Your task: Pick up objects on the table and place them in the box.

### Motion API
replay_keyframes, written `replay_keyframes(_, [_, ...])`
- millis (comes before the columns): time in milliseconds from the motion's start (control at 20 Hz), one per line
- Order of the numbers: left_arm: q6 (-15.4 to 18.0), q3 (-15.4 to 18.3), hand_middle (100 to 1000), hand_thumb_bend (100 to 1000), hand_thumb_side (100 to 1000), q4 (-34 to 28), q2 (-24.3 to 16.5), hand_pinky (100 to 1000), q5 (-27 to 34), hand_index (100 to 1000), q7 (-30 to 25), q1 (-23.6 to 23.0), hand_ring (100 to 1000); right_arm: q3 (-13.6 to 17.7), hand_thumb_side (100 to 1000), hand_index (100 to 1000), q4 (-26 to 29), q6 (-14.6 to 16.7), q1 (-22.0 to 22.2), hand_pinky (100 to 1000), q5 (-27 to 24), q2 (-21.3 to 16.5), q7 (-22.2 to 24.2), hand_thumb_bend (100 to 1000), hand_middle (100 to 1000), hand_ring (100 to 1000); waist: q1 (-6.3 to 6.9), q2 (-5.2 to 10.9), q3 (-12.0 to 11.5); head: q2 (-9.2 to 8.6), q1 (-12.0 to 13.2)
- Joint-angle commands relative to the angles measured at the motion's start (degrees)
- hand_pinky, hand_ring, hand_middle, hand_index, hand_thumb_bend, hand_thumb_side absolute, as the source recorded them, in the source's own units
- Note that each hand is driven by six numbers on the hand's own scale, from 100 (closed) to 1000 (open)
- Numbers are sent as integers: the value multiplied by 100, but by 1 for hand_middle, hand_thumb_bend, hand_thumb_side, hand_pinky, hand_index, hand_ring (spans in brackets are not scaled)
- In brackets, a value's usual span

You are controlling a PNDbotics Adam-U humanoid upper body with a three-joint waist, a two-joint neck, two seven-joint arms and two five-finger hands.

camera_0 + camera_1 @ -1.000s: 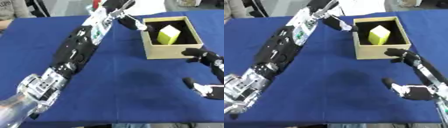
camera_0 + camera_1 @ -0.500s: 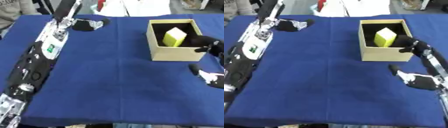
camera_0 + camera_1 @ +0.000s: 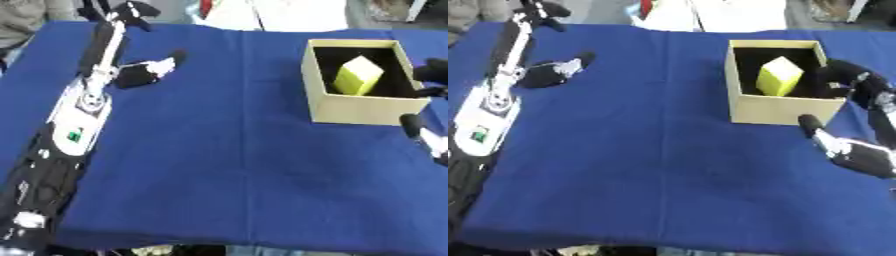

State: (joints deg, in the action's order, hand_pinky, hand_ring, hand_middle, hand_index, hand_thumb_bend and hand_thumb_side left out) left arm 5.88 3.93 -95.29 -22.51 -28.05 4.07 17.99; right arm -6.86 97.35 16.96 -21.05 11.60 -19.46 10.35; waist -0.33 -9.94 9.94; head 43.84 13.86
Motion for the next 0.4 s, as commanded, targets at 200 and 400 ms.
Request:
replay_keyframes(200, [-160,173,714,582,549,-786,62,793,633,789,-93,-736,616,52,392,927,99,-35,14,742,-130,-28,-59,310,792,839,-23,115,29,28,-1])
replay_keyframes(400, [-242,254,711,582,549,-933,57,793,1134,789,-186,-885,614,50,391,927,97,-40,22,742,-148,-23,-47,310,792,839,-20,113,38,28,9])
